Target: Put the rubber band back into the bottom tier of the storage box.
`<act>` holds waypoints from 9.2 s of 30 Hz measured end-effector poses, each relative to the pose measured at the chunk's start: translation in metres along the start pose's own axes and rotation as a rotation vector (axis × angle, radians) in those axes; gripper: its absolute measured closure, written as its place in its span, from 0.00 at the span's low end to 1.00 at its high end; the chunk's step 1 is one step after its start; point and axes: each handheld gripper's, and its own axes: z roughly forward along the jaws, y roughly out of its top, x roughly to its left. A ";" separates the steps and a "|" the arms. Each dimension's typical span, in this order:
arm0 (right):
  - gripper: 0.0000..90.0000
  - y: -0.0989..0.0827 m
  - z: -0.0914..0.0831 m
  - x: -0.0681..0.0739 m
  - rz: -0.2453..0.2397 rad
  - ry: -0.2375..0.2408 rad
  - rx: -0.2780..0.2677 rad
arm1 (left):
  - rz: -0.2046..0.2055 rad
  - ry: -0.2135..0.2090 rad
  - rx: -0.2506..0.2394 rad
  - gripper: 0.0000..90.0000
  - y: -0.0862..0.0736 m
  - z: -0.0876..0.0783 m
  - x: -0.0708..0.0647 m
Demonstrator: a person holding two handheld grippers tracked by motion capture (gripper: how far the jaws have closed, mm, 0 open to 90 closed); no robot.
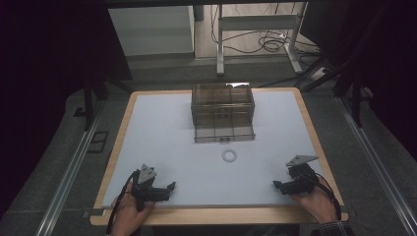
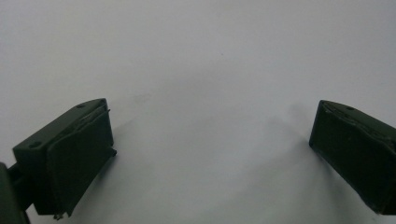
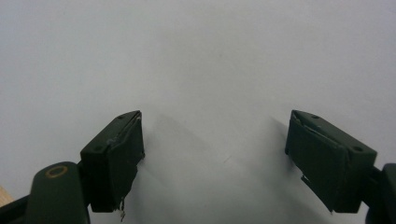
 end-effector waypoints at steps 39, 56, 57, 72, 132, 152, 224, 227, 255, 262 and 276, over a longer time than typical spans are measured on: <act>0.26 0.021 -0.005 0.001 -0.015 0.024 0.043 | 0.000 -0.001 0.001 0.00 0.000 0.000 0.000; 0.33 0.038 -0.002 0.001 -0.019 0.041 0.077 | 0.001 -0.001 0.000 0.00 0.000 0.000 0.000; 0.33 0.039 -0.001 0.001 -0.019 0.047 0.081 | 0.001 -0.001 0.001 0.00 0.000 0.000 0.000; 0.48 0.056 0.007 0.000 -0.005 0.056 0.117 | 0.000 -0.001 0.001 0.00 0.000 0.000 0.000; 0.77 0.149 0.071 0.012 -0.019 0.107 0.269 | 0.000 -0.001 0.000 0.00 0.000 0.000 0.000; 0.82 0.176 0.089 0.029 -0.076 0.147 0.308 | 0.000 -0.001 -0.001 0.00 0.000 0.000 0.000; 0.90 0.223 0.072 0.043 -0.082 0.160 0.093 | 0.002 -0.001 0.001 0.00 0.000 0.000 0.000; 0.90 0.226 0.074 0.043 -0.078 0.169 0.081 | 0.002 -0.001 0.001 0.00 0.000 0.000 0.000; 0.90 0.253 0.121 0.058 -0.058 0.143 -0.050 | 0.001 0.000 0.001 0.00 0.000 0.000 0.000; 0.90 0.253 0.139 0.063 -0.059 0.132 -0.046 | -0.001 -0.002 0.001 0.00 0.000 0.000 0.000; 0.89 0.250 0.162 0.073 -0.097 0.132 -0.008 | 0.001 -0.001 0.001 0.00 0.000 0.000 0.000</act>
